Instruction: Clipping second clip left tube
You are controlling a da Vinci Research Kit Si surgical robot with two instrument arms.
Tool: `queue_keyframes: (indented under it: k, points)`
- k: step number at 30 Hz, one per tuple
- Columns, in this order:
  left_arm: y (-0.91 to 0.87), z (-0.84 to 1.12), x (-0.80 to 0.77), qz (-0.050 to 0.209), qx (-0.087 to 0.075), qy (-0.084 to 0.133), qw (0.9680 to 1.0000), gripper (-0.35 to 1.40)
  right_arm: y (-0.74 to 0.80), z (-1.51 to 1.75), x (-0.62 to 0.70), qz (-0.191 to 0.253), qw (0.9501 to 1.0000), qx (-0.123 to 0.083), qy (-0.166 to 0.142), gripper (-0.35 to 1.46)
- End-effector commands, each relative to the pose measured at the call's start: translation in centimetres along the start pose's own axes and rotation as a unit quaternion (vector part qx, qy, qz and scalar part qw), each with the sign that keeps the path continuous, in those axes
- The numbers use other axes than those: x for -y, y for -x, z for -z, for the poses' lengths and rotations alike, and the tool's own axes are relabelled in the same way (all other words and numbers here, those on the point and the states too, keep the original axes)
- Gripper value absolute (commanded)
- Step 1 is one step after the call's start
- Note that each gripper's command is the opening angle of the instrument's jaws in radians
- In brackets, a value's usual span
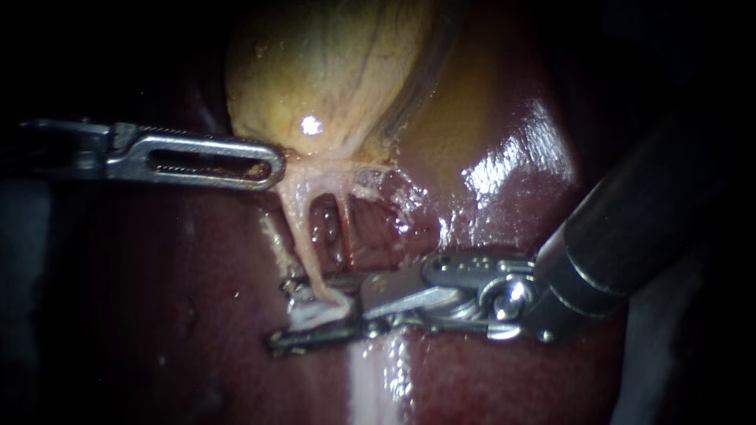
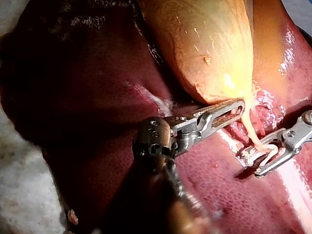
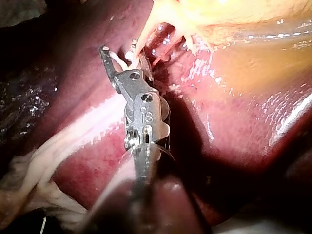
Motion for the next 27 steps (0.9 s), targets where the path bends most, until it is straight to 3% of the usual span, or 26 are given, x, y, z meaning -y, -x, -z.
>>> queue_keyframes:
  k: [1, 2, 27]
  points:
    - [0.00, 0.00, 0.00, 0.000, 0.000, 0.000, 1.0000, -0.35, -0.01, 0.00, -0.01, 0.002, 1.0000, 0.002, -0.004, -0.26]
    - [0.00, 0.00, 0.00, 0.000, 0.000, 0.000, 1.0000, -0.35, -0.01, 0.00, -0.01, 0.003, 1.0000, 0.004, -0.008, -0.35]
    - [-0.01, 0.00, 0.03, 0.000, 0.000, 0.001, 1.0000, -0.35, 0.00, 0.03, -0.04, 0.005, 1.0000, 0.002, -0.006, -0.35]
